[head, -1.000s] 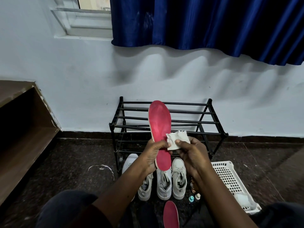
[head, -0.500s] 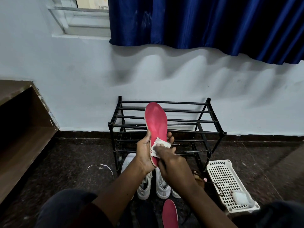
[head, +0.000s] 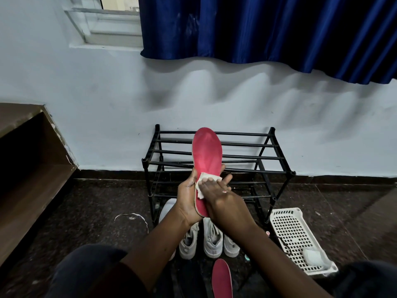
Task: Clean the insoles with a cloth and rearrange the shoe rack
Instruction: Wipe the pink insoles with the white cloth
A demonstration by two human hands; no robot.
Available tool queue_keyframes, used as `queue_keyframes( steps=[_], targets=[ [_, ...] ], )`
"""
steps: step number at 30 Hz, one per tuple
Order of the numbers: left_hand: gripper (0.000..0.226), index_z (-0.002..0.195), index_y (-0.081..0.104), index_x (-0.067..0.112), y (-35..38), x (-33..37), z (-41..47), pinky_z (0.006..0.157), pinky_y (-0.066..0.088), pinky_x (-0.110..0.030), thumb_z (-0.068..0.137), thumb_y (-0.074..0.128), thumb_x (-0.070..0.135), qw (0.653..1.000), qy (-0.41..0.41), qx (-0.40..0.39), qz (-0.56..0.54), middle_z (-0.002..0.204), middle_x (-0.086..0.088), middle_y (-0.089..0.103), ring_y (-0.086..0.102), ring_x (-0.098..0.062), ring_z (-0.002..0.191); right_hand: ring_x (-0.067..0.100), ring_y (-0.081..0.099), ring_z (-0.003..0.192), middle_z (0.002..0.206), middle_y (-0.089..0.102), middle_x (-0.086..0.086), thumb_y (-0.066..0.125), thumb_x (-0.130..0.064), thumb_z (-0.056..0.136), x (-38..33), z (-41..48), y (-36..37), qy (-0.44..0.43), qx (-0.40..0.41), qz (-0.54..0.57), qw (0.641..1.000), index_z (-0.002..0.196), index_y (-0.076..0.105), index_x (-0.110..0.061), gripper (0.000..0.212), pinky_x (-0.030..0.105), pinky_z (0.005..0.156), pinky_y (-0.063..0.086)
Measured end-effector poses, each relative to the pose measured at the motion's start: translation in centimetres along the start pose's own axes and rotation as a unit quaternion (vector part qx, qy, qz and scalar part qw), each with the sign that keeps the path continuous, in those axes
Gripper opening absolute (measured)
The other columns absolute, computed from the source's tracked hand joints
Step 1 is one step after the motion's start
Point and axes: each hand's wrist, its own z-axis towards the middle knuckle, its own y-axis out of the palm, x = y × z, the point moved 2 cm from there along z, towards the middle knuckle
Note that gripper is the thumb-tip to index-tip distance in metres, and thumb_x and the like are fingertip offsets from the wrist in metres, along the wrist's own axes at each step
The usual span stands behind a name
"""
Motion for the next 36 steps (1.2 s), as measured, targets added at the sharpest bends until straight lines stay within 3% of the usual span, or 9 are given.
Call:
queue_keyframes(
  steps=[3,6,9,14,17,24,28,33,36],
  targets=[
    [0.082,0.143,0.038,0.007,-0.1,-0.4,0.0,0.112,0.027,-0.046,0.078,0.069,0.044,1.000,-0.014,-0.012,0.012,0.153,-0.015,0.026,0.040,-0.030,0.134,0.030,0.068,0.091,0.100,0.070,0.012,0.057,-0.008,0.073,0.6,2.0,-0.4,0.066,-0.009,-0.003,0.998,0.104,0.068,-0.006,0.033,0.034,0.063,0.056],
    [0.079,0.140,0.042,0.005,-0.2,0.0,0.1,0.108,0.036,-0.047,0.077,0.071,0.042,1.000,0.003,0.002,-0.015,0.151,-0.012,0.031,0.045,-0.031,0.131,0.028,0.068,0.092,0.102,0.070,0.012,0.042,-0.014,0.077,-0.1,1.6,-0.6,0.030,-0.021,0.028,0.999,0.103,0.068,-0.007,0.037,0.032,0.062,0.056],
    [0.060,0.135,0.049,0.004,-0.5,0.5,0.1,0.097,0.045,-0.049,0.090,0.047,0.043,0.997,0.048,0.044,-0.045,0.146,-0.008,0.043,0.052,-0.034,0.124,0.022,0.064,0.103,0.108,0.069,0.009,0.042,-0.019,0.078,-1.6,-0.7,-0.8,-0.003,-0.020,0.111,0.994,0.106,0.067,-0.010,0.039,0.035,0.078,0.056],
    [0.059,0.139,0.044,0.005,-0.8,0.7,0.1,0.100,0.041,-0.048,0.090,0.046,0.040,0.994,0.081,0.051,-0.044,0.144,-0.008,0.046,0.054,-0.032,0.122,0.013,0.061,0.107,0.108,0.069,0.004,0.047,-0.017,0.075,-2.2,-2.9,-1.2,-0.025,0.005,0.148,0.989,0.105,0.070,-0.011,0.038,0.026,0.099,0.042],
    [0.053,0.117,0.062,0.001,-0.9,0.8,0.1,0.095,0.044,-0.051,0.086,0.047,0.042,0.992,0.073,0.077,-0.065,0.127,-0.014,0.059,0.061,-0.033,0.111,0.012,0.064,0.100,0.103,0.071,0.002,0.045,-0.020,0.073,-2.0,-2.0,-1.7,-0.026,0.008,0.115,0.993,0.102,0.072,-0.013,0.040,0.022,0.095,0.042],
    [0.059,0.117,0.060,-0.002,-0.4,0.3,0.1,0.100,0.042,-0.044,0.075,0.070,0.038,0.996,0.016,0.075,-0.054,0.129,-0.020,0.052,0.062,-0.029,0.108,0.021,0.067,0.095,0.100,0.070,0.002,0.038,-0.022,0.074,-1.5,2.8,-1.1,0.075,-0.042,0.063,0.994,0.102,0.070,-0.016,0.043,0.031,0.067,0.056],
    [0.058,0.125,0.055,0.004,-0.5,0.9,0.0,0.090,0.050,-0.045,0.088,0.044,0.048,0.992,0.040,0.103,-0.059,0.137,-0.024,0.048,0.059,-0.031,0.114,0.019,0.068,0.091,0.098,0.071,0.002,0.050,-0.015,0.070,-1.7,2.2,-1.0,0.046,-0.011,0.113,0.992,0.095,0.071,-0.015,0.033,0.026,0.062,0.055],
    [0.061,0.132,0.049,-0.002,-0.6,1.8,-0.5,0.090,0.051,-0.044,0.094,0.039,0.045,0.985,0.088,0.116,-0.093,0.143,-0.021,0.043,0.061,-0.032,0.112,0.008,0.059,0.103,0.102,0.071,0.001,0.049,-0.012,0.072,-2.8,-1.1,-0.7,-0.024,0.029,0.215,0.976,0.094,0.072,-0.013,0.032,0.015,0.097,0.037],
    [0.066,0.138,0.042,-0.002,-0.5,1.7,-0.5,0.078,0.058,-0.038,0.093,0.038,0.047,0.988,0.074,0.111,-0.074,0.136,-0.023,0.049,0.068,-0.031,0.094,0.010,0.062,0.102,0.104,0.071,0.002,0.051,-0.015,0.078,-2.3,-2.1,-0.5,-0.054,0.051,0.180,0.981,0.094,0.073,-0.013,0.027,0.020,0.095,0.044]
  ],
)
